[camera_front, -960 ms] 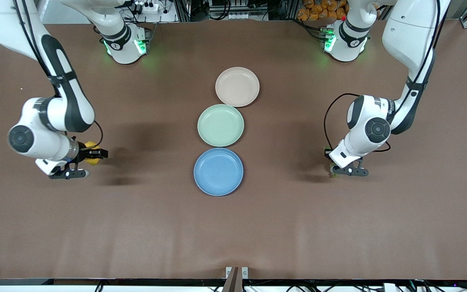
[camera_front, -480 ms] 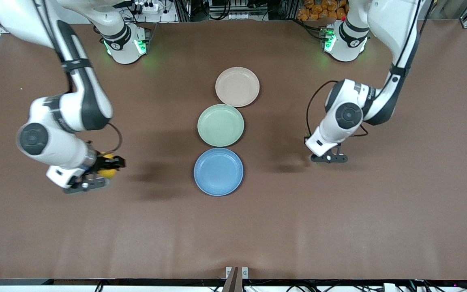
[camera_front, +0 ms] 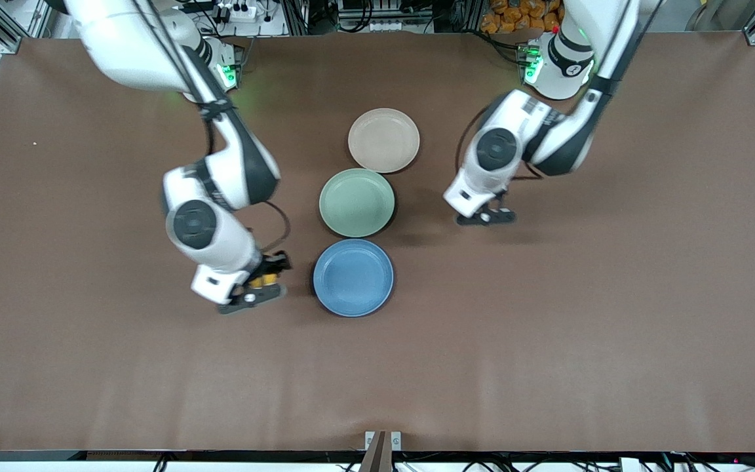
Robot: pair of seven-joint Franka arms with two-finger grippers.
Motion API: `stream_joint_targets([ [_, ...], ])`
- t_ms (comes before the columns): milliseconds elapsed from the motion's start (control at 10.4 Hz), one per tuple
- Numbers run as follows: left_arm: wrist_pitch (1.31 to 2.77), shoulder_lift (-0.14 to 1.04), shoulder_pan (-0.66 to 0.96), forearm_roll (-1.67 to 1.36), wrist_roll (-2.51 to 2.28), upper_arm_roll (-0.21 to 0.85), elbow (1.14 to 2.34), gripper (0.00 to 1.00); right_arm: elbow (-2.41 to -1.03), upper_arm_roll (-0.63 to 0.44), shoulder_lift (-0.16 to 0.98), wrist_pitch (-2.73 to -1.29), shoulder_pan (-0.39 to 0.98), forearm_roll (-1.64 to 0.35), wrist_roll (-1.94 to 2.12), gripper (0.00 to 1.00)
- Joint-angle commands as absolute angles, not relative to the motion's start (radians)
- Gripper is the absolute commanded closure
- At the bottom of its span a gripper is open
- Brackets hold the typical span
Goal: Place lemon and lettuce in plates
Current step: 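Carry the lemon to the blue plate while the left gripper carries lettuce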
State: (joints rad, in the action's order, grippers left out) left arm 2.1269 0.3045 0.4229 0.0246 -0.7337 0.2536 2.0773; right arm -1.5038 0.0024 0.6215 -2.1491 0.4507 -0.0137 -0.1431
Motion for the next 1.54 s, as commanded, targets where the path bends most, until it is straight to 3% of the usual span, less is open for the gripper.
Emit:
stream_joint_targets([
  [0,2.094,0.307,0.422,0.035,-0.885,0.357,2.079,1.0,-1.437,-0.005,0.719,-2.28,0.553,-0.018,-0.336,0.85],
  [192,2.094,0.348,0.425,0.034,-0.989,0.425,2.047,1.0,-1.437,-0.005,0.771,-2.405,0.595,-0.018,-0.448,0.82],
  [480,2.094,0.419,0.477,0.017,-1.142,0.503,1.996,1.0,-1.437,-0.006,0.85,-2.48,0.635,-0.012,-0.48,0.81],
  [576,2.094,0.442,0.517,0.002,-1.16,0.503,1.977,1.0,-1.437,-0.006,0.865,-2.5,0.637,-0.012,-0.479,0.76],
  [672,2.094,0.466,0.538,-0.012,-1.176,0.503,1.953,1.0,-1.437,-0.006,0.873,-2.503,0.64,-0.011,-0.479,0.63],
  [864,2.094,0.532,0.593,-0.012,-1.218,0.503,1.911,1.0,-1.437,-0.008,0.87,-2.513,0.641,0.0,-0.474,0.0],
  [1056,2.095,0.564,0.626,-0.006,-1.224,0.5,1.902,0.94,-1.422,-0.009,0.844,-2.497,0.611,-0.008,-0.459,0.0],
  [1152,2.095,0.565,0.627,0.0,-1.223,0.5,1.904,0.1,-1.419,0.001,0.835,-2.462,0.577,-0.011,-0.454,0.0],
  [1248,2.094,0.565,0.629,0.0,-1.226,0.5,1.904,0.0,-1.398,0.002,0.822,-2.388,0.569,-0.018,-0.443,0.0],
  [1440,2.094,0.563,0.627,-0.002,-1.227,0.5,1.904,0.0,-1.294,0.014,0.811,-2.17,0.542,-0.023,-0.431,0.0],
])
